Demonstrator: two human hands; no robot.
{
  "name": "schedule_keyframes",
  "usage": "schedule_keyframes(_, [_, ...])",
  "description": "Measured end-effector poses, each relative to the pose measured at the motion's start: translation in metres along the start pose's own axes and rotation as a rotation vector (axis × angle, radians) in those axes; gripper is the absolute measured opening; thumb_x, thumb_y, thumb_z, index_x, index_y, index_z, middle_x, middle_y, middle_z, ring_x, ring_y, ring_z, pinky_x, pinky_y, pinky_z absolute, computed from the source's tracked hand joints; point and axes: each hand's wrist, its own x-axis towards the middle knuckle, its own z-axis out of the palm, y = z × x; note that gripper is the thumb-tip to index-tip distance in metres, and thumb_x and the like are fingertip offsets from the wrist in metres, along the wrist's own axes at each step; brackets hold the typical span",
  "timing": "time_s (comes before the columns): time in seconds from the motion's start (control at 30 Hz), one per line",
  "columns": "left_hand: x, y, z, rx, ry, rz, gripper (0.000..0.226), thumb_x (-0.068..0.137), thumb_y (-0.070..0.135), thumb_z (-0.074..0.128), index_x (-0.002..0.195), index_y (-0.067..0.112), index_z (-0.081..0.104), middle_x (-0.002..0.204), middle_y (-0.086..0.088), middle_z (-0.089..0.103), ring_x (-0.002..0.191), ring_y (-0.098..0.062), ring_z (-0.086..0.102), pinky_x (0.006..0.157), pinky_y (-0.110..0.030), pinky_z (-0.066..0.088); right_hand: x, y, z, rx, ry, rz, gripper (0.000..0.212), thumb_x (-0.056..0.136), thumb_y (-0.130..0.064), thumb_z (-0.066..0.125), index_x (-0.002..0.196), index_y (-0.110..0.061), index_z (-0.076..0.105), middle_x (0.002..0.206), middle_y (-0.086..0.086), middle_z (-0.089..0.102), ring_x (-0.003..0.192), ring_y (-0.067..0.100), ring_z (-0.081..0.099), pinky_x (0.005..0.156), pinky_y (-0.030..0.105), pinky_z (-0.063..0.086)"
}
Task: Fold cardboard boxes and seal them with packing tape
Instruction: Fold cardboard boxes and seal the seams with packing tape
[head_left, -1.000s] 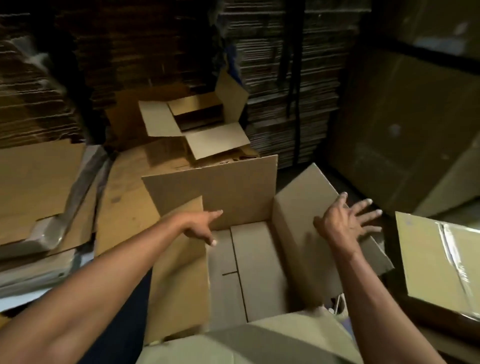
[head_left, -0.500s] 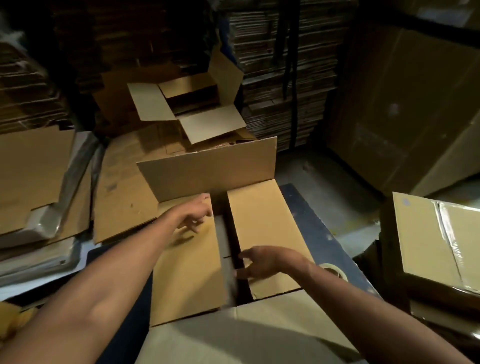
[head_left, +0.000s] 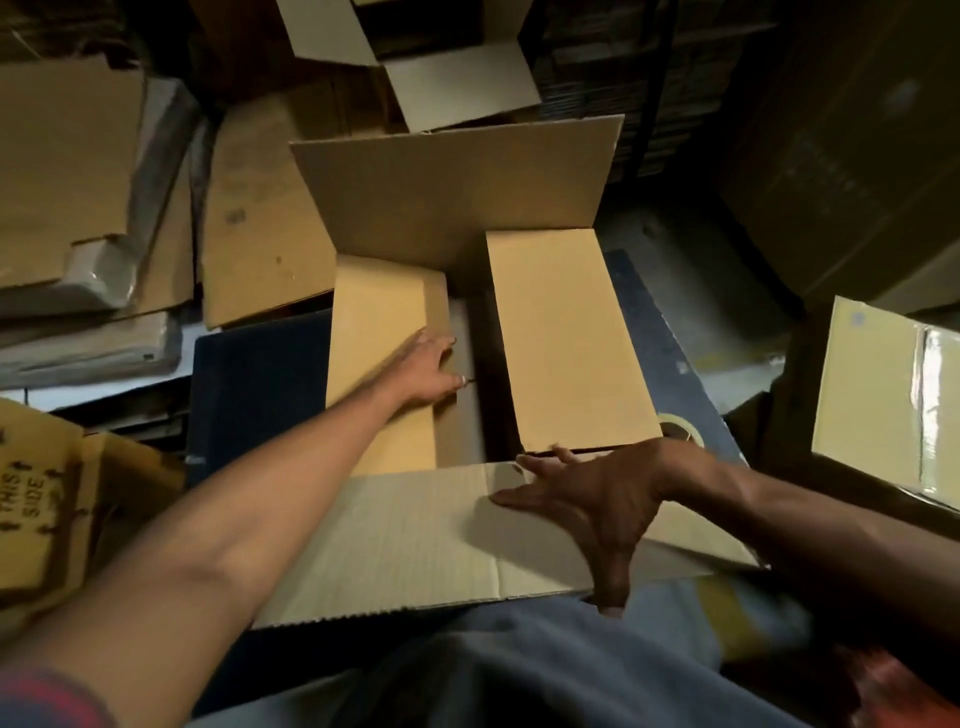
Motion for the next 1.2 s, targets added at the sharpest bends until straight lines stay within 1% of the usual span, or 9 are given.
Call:
schedule_keyframes(0.2, [0.013, 0.012, -0.015, 0.025, -0.125, -0.063, 0.074, 0.091, 0.039, 0.076, 0.155, 0.020, 0.044, 0.161, -0.011, 0.039, 0.139, -0.029, 0.050, 0.114, -0.036, 0.043, -0.013, 0.005, -0.042, 0.127, -0.079, -0.125, 0.116, 0.071, -0.034, 0.092, 0.163, -0.040, 0.020, 0.168, -0.006, 0.026, 0.152, 0.018, 0.027, 0.126, 0.041, 0.025])
schedule_keyframes(0.43, [0.027, 0.058, -0.105, -0.030, -0.134, -0.022, 0.053, 0.098, 0.035, 0.070, 0.145, 0.015, 0.056, 0.090, -0.004, 0.064, 0.070, -0.019, 0.055, 0.061, -0.027, 0.042, -0.020, 0.047, -0.148, 0.479, 0.067, -0.217, 0.037, 0.091, -0.016, 0.076, 0.128, -0.015, 0.072, 0.126, 0.010, 0.072, 0.118, 0.030, 0.068, 0.104, 0.061, 0.051])
schedule_keyframes(0.57, [0.033, 0.072, -0.137, -0.036, 0.056, 0.082, 0.051, 0.095, 0.038, 0.073, 0.141, 0.018, 0.061, 0.131, -0.006, 0.066, 0.111, -0.025, 0.065, 0.082, -0.030, 0.049, -0.002, 0.064, -0.166, 0.377, 0.458, -0.015, 0.014, 0.092, -0.027, 0.076, 0.105, -0.024, 0.081, 0.107, -0.003, 0.078, 0.100, 0.017, 0.071, 0.096, 0.042, 0.058])
schedule_keyframes(0.7, [0.044, 0.074, -0.161, -0.047, 0.423, 0.176, 0.043, 0.093, 0.031, 0.075, 0.135, 0.026, 0.064, 0.136, -0.002, 0.064, 0.121, -0.020, 0.061, 0.099, -0.037, 0.053, 0.056, 0.083, -0.145, 0.097, 0.792, 0.294, 0.030, 0.090, -0.046, 0.074, 0.113, -0.026, 0.074, 0.114, -0.004, 0.071, 0.105, 0.016, 0.064, 0.090, 0.033, 0.053])
schedule_keyframes(0.83, [0.068, 0.081, -0.190, 0.167, 0.671, 0.176, 0.072, 0.087, 0.028, 0.078, 0.151, 0.029, 0.046, 0.162, -0.011, 0.028, 0.148, -0.031, 0.032, 0.116, -0.044, 0.040, 0.093, 0.096, -0.098, 0.170, 0.980, 0.498, 0.063, 0.083, -0.072, 0.066, 0.135, -0.038, 0.057, 0.146, 0.004, 0.046, 0.141, 0.034, 0.034, 0.115, 0.062, 0.030])
schedule_keyframes(0.9, [0.082, 0.086, -0.200, 0.368, 0.639, 0.162, 0.089, 0.082, 0.039, 0.081, 0.158, 0.030, 0.034, 0.169, -0.013, 0.014, 0.156, -0.034, 0.014, 0.126, -0.057, 0.017, 0.100, 0.101, -0.081, 0.253, 1.028, 0.578, 0.077, 0.078, -0.085, 0.057, 0.139, -0.040, 0.051, 0.159, 0.008, 0.031, 0.152, 0.042, 0.012, 0.119, 0.073, 0.006])
schedule_keyframes(1.0, [0.089, 0.102, -0.205, 0.378, 0.450, 0.089, 0.083, 0.085, 0.047, 0.078, 0.155, 0.028, 0.039, 0.158, -0.011, 0.042, 0.149, -0.032, 0.033, 0.123, -0.061, 0.006, 0.103, 0.112, -0.069, 0.377, 1.096, 0.669, 0.104, 0.069, -0.098, 0.049, 0.153, -0.040, 0.029, 0.171, 0.013, -0.003, 0.153, 0.045, -0.020, 0.102, 0.069, -0.024])
schedule_keyframes(1.07, [0.071, 0.116, -0.191, 0.288, 0.453, 0.100, 0.049, 0.093, 0.032, 0.071, 0.139, 0.021, 0.057, 0.132, -0.008, 0.060, 0.122, -0.025, 0.055, 0.115, -0.051, 0.032, 0.103, 0.126, -0.064, 0.581, 1.184, 0.643, 0.116, 0.069, -0.092, 0.061, 0.158, -0.038, 0.010, 0.171, 0.013, -0.011, 0.154, 0.045, -0.012, 0.111, 0.070, -0.012])
schedule_keyframes(1.2, [0.020, 0.116, -0.075, 0.452, 0.375, 0.298, 0.024, 0.097, 0.011, 0.046, 0.115, 0.012, 0.062, 0.108, -0.008, 0.061, 0.094, -0.024, 0.061, 0.086, -0.044, 0.052, 0.072, 0.154, -0.054, 1.276, 1.399, 0.576, 0.084, 0.089, -0.046, 0.077, 0.156, -0.027, 0.029, 0.150, 0.014, 0.049, 0.129, 0.036, 0.053, 0.108, 0.057, 0.046])
